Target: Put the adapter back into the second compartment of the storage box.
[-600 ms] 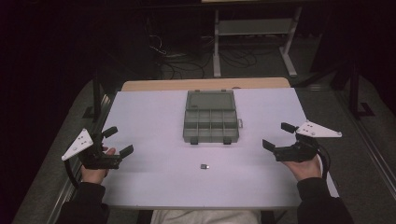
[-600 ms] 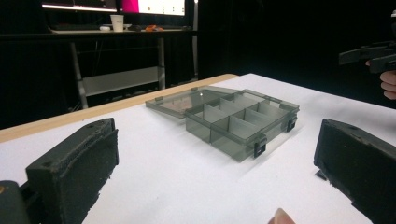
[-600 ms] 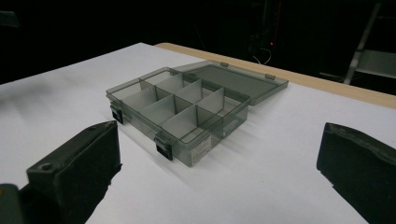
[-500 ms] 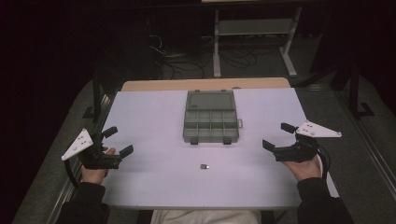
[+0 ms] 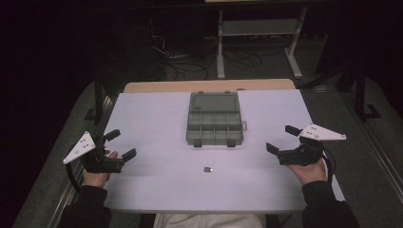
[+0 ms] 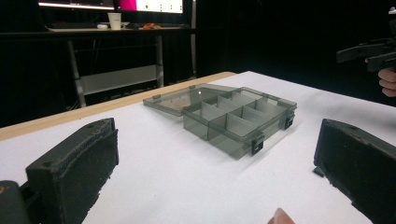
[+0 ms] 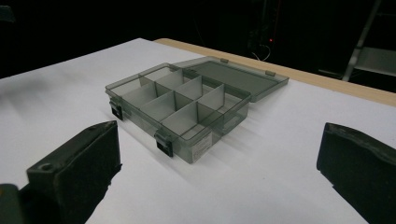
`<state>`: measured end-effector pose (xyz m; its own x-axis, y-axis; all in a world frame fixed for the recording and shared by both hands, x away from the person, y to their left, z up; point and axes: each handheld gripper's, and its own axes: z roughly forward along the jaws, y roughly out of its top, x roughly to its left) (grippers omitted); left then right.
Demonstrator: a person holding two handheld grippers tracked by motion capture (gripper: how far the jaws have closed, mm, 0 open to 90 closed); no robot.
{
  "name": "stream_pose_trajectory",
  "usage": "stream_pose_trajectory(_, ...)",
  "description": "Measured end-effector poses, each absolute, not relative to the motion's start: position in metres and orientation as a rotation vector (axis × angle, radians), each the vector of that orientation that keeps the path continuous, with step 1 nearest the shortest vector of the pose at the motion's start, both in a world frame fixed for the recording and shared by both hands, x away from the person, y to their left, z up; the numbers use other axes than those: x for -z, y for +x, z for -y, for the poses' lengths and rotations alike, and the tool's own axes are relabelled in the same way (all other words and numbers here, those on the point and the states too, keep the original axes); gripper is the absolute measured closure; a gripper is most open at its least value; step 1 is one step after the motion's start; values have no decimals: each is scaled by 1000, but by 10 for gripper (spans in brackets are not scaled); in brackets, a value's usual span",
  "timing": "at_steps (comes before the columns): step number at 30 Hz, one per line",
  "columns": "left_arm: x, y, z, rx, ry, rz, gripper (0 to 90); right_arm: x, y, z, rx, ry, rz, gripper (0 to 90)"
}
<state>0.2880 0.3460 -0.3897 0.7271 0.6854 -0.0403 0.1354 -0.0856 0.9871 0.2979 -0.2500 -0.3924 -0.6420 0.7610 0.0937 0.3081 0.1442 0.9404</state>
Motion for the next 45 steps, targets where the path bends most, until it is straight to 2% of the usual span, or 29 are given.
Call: stream_pose_trajectory(45,389,286,-346,-520,1629,-669,0,365,306,209,-1403,865,-2233,0)
